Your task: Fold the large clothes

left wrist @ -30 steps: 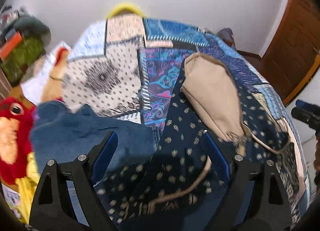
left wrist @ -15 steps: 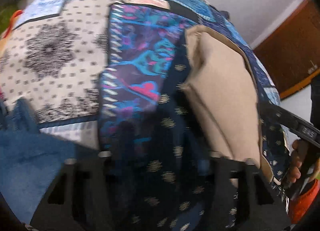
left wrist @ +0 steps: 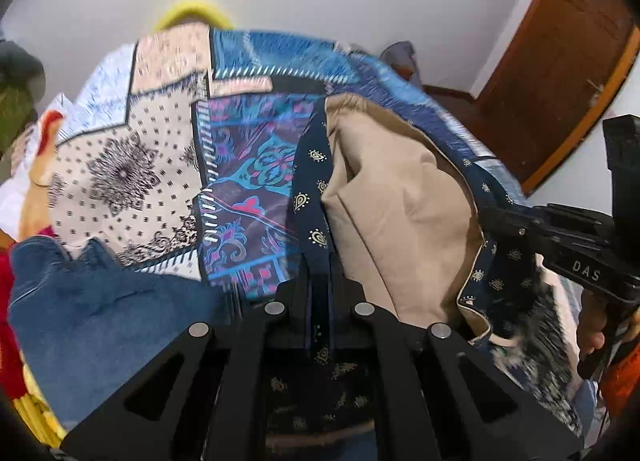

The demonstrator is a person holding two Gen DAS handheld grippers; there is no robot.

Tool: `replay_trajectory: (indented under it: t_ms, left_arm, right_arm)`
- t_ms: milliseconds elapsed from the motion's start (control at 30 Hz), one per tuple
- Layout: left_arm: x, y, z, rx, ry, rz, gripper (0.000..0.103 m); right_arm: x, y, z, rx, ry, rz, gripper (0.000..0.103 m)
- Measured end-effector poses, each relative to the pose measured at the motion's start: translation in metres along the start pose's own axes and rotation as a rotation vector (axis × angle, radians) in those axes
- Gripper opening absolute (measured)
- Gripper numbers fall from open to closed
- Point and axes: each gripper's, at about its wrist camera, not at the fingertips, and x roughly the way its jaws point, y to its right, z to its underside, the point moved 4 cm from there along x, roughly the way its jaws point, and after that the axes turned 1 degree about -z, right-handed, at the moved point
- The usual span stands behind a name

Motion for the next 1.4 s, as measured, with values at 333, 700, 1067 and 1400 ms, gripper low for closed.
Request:
replay_trajectory:
  t_ms: [333,700,1067,1400]
  left_arm:
    - [-0.092,0.021,0.075,0.015,0.027,0.062,0.004]
    - [-0.116,0.04,0.182,0.056,0.008,-0.012,0.004]
    - [-0.074,0.005,0.242,-0.042,-0.112,-0.033,0.005]
    - [-0.067,0.003,0.249,-0.028,-0.133,-0.067,0.018]
  right_arm:
    - [-0.108,-0.045,0.066,-0.085,0.053,-0.057,0.007]
    - [-0.149,-0.054,0.171,-0.144,0.052,-0.031,0.008]
    - [-0.133,-0.024,0.224,-0.182,-0.044,0.165,0.008]
    - [-0.138,0.013,0.243,-0.246,-0.073,0.473,0.008]
